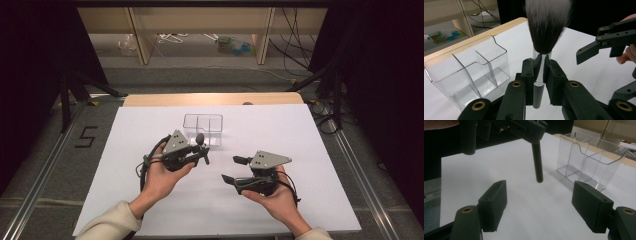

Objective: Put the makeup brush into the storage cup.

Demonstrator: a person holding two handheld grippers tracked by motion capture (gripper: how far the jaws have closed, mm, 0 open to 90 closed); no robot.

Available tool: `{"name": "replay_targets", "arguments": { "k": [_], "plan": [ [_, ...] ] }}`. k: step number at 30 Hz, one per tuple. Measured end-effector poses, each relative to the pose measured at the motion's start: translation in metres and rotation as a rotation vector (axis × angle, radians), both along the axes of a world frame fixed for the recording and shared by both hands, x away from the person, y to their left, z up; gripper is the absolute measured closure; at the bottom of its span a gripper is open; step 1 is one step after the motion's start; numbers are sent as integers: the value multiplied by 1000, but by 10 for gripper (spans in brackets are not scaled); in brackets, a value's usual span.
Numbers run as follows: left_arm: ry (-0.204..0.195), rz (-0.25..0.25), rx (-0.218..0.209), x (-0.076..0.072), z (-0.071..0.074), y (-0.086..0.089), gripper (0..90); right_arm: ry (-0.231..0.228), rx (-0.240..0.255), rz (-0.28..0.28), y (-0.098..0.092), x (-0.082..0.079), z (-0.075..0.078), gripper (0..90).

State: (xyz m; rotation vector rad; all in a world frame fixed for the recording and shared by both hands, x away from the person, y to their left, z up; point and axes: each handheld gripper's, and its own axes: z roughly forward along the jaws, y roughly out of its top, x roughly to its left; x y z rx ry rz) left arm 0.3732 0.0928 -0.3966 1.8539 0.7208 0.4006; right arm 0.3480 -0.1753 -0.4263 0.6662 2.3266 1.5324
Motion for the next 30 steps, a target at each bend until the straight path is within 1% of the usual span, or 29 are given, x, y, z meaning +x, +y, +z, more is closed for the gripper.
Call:
{"name": "replay_targets", "arguments": {
  "k": [1, 2, 3, 4, 6, 7, 8, 10, 11, 12, 13, 14, 15, 18, 19, 21, 24, 26, 28, 29, 30],
  "plan": [
    [-2, 1, -3, 1, 0, 0, 776, -7, 15, -3, -1, 1, -1, 293],
    [-7, 3, 1, 2, 1, 0, 776, -13, 15, -17, -2, 0, -1, 292],
    [-6, 3, -2, 2, 1, 0, 776, -2, -3, -9, -5, 0, 1, 291],
    [-13, 4, 2, 3, 2, 0, 776, -5, 8, -14, -5, 0, 0, 289],
    [-8, 0, -9, 5, 2, -1, 776, -2, 1, -16, -9, 0, 1, 287],
    [-11, 0, -8, 5, 2, -1, 776, 4, 2, -16, -11, -1, 2, 286],
    [-14, 0, -6, 6, 3, 0, 776, -5, 12, -18, -11, -1, 1, 284],
    [-13, 2, -9, 7, 3, -1, 776, 2, 10, -23, -15, -2, 2, 277],
    [-24, -3, 1, 9, 5, 0, 776, -1, 14, -22, -17, -3, 3, 275],
    [-25, 0, -2, 10, 5, -1, 776, -12, 25, -33, -17, -3, 2, 272],
    [-30, -2, 5, 11, 6, -1, 776, -13, 39, -22, -19, -4, 2, 269],
    [-31, -4, 9, 11, 6, -1, 776, -5, 27, -32, -21, -5, 3, 266],
    [-33, -3, 6, 12, 7, -1, 776, -2, 21, -30, -24, -6, 3, 265],
    [-39, -3, 4, 13, 9, -2, 776, -7, 43, -41, -30, -9, 3, 258],
    [-39, -1, 3, 14, 9, -2, 776, 1, 38, -42, -32, -10, 4, 256],
    [-42, -4, 6, 15, 11, -3, 776, -12, 53, -53, -35, -11, 4, 253],
    [-45, -7, 3, 16, 12, -4, 776, -5, 56, -58, -41, -12, 5, 251],
    [-46, -7, 2, 17, 12, -5, 776, -11, 60, -68, -43, -13, 5, 251],
    [-49, -19, -2, 18, 13, -5, 776, -7, 45, -71, -46, -14, 6, 251],
    [-50, -18, 1, 18, 13, -5, 776, -16, 71, -65, -46, -14, 4, 250],
    [-55, -18, 8, 18, 14, -5, 776, -12, 73, -64, -46, -14, 4, 251]
  ]
}}
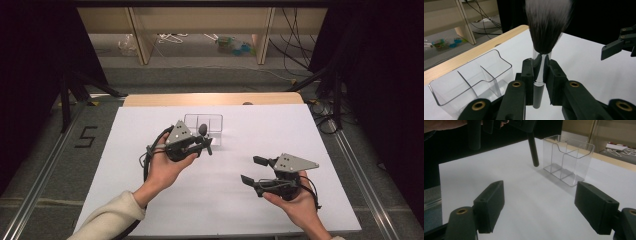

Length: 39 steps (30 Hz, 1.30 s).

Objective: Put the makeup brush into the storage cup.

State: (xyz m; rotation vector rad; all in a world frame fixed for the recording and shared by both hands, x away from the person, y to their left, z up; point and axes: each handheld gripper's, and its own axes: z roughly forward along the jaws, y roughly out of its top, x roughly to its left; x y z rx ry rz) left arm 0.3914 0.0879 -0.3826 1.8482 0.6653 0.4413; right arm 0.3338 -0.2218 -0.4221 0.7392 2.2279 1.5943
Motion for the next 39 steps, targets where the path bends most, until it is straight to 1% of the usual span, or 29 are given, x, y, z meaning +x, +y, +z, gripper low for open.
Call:
{"name": "replay_targets", "arguments": {
  "k": [1, 2, 3, 4, 5, 6, 7, 8, 9, 11, 15, 17, 18, 19, 20, 23, 24, 25, 26, 27, 32, 33, 34, 35, 39],
  "plan": [
    [-5, -2, 0, 1, 0, 0, 776, 4, -18, -5, -2, -1, 1, 251],
    [-7, -1, 0, 1, 1, 0, 776, 7, -16, -7, -3, -1, 1, 251],
    [-4, 2, -3, 1, 1, 0, 776, 0, -11, -6, -4, -1, 1, 250],
    [-5, 1, -1, 2, 2, 0, 776, 5, -8, -7, -5, -2, 1, 249],
    [-3, 7, -1, 2, 2, 0, 776, 5, -13, -6, -6, -2, 1, 248],
    [-6, 6, 0, 2, 2, 0, 776, -5, 9, -6, -5, -2, 0, 244],
    [-7, 5, 0, 3, 3, 0, 776, -6, 10, -7, -6, -2, 0, 241],
    [-6, 6, -1, 3, 3, -1, 776, 0, -6, -12, -8, -3, 1, 240],
    [-4, 7, -3, 3, 4, -1, 776, -13, 8, -17, -7, -3, 1, 236],
    [-7, 10, -6, 4, 4, -1, 776, -1, 0, -10, -9, -4, 1, 229],
    [-7, 6, -2, 5, 5, -1, 776, -1, 7, -7, -11, -4, 0, 216],
    [-9, 11, -10, 6, 6, -1, 776, 7, -20, -17, -13, -6, 2, 212],
    [-9, 11, -11, 7, 6, -1, 776, -4, 4, -12, -12, -5, 1, 210],
    [-13, 12, -12, 8, 7, -1, 776, 4, -17, -19, -13, -6, 2, 208],
    [-14, 12, -12, 8, 8, -1, 776, -2, -18, -20, -13, -6, 2, 208],
    [-17, 14, -11, 10, 10, -2, 776, 3, -21, -20, -15, -7, 1, 204],
    [-16, 15, -10, 10, 11, -2, 776, -11, 20, -8, -13, -6, -1, 203],
    [-19, 15, -10, 11, 12, -2, 776, 11, 8, -19, -14, -8, 0, 201],
    [-17, 18, -12, 11, 12, -3, 776, -5, 7, -19, -15, -7, 0, 200],
    [-22, 15, -9, 12, 13, -2, 776, -4, 3, -19, -15, -7, 0, 199],
    [-24, 19, -11, 15, 15, -4, 776, -6, 3, -20, -16, -8, 0, 197],
    [-24, 19, -11, 16, 16, -4, 776, -2, -6, -23, -17, -8, 0, 196],
    [-20, 22, -11, 16, 16, -4, 776, -9, 10, -20, -16, -8, -1, 195],
    [-21, 19, -9, 17, 17, -5, 776, -16, 15, -16, -16, -7, -1, 195],
    [-29, 20, -7, 19, 19, -5, 776, -14, 13, -15, -18, -8, -1, 193]
  ]
}}
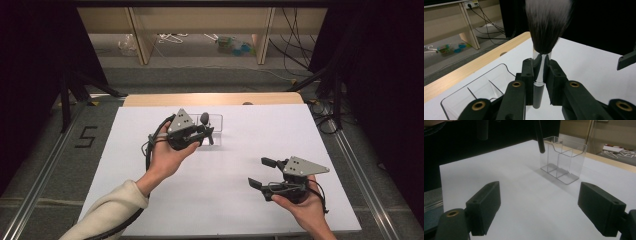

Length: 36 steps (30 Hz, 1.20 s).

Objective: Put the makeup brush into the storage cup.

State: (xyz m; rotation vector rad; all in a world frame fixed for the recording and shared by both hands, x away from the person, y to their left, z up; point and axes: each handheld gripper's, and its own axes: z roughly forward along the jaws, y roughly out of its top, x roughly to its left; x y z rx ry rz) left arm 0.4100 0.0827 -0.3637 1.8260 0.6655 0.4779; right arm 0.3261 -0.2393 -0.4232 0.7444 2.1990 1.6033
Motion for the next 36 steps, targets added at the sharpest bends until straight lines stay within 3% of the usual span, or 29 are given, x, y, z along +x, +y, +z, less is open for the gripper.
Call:
{"name": "replay_targets", "arguments": {
  "k": [8, 9, 11, 21, 23, 24, 36],
  "plan": [
    [-5, -1, 5, 3, 2, 1, 776, -1, 5, -1, 0, 0, -1, 192],
    [-6, 0, 6, 4, 3, 1, 776, 24, -6, -3, 0, -2, 0, 192],
    [-4, 5, 4, 4, 3, 1, 776, 5, -6, -7, -1, -1, -1, 192],
    [-10, 5, 9, 9, 4, -2, 776, 2, 9, -4, -1, 1, -2, 191],
    [-10, 6, 11, 10, 5, -2, 776, 29, 1, -12, -1, -1, -2, 191],
    [-10, 2, 11, 11, 5, -2, 776, 6, 0, -11, -1, 0, -2, 192],
    [-22, 7, 15, 17, 10, -3, 776, 11, -4, -9, -2, 1, -2, 191]
  ]
}}
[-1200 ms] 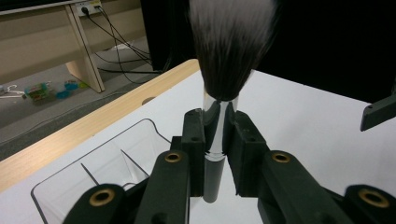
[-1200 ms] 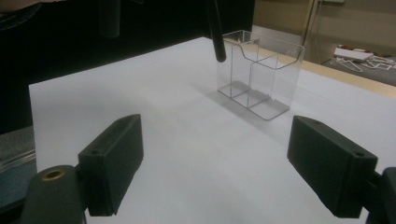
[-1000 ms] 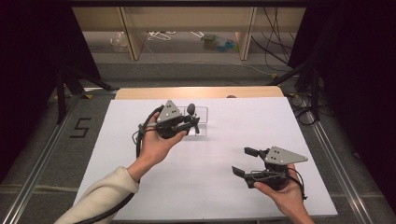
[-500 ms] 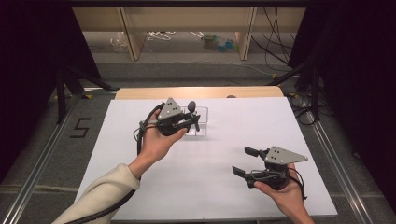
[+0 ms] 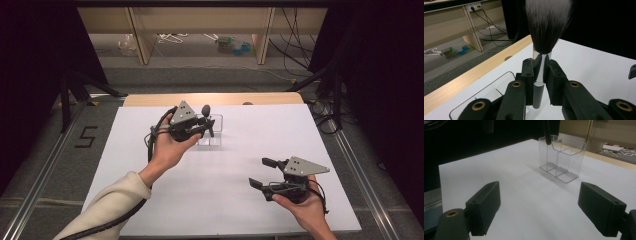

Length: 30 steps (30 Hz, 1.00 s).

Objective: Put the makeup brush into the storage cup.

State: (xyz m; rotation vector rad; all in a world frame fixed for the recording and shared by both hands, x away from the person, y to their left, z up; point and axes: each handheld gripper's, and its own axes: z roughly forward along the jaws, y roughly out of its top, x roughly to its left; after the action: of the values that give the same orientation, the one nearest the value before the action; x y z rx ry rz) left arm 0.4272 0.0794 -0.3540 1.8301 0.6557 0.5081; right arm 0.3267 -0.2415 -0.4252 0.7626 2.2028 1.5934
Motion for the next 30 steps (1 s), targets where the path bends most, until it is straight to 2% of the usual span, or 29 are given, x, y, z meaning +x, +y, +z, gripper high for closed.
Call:
{"name": "replay_targets", "arguments": {
  "k": [3, 4, 8, 10, 14, 19, 20, 24, 26, 27, 30],
  "plan": [
    [1, 0, -2, 1, 1, -1, 776, 0, 0, -1, 0, 0, 0, 192],
    [-1, 2, -1, 1, 1, -1, 776, -8, 16, 5, 1, 1, -1, 191],
    [1, 0, -4, 3, 2, -3, 776, 1, 0, 1, 0, 0, 0, 191],
    [-4, -2, 2, 4, 2, -3, 776, -7, 17, 6, 1, 1, -1, 191],
    [-1, 4, -1, 6, 2, -4, 776, -7, 18, 7, 1, 1, -1, 191],
    [-4, 6, 5, 8, 2, -4, 776, 3, 0, 2, 0, 0, 0, 191],
    [-2, 8, 2, 8, 1, -4, 776, -4, 17, 9, 1, 1, -1, 191],
    [-3, 10, 4, 10, 2, -4, 776, -6, 18, 8, 1, 1, -1, 192],
    [-6, 9, 9, 10, 2, -4, 776, -4, 16, 8, 1, 1, -1, 191],
    [-6, 11, 7, 11, 2, -4, 776, 12, -21, -3, -1, -1, 1, 191],
    [-6, 11, 7, 11, 2, -4, 776, 11, -21, -3, -1, -1, 1, 191]
  ]
}}
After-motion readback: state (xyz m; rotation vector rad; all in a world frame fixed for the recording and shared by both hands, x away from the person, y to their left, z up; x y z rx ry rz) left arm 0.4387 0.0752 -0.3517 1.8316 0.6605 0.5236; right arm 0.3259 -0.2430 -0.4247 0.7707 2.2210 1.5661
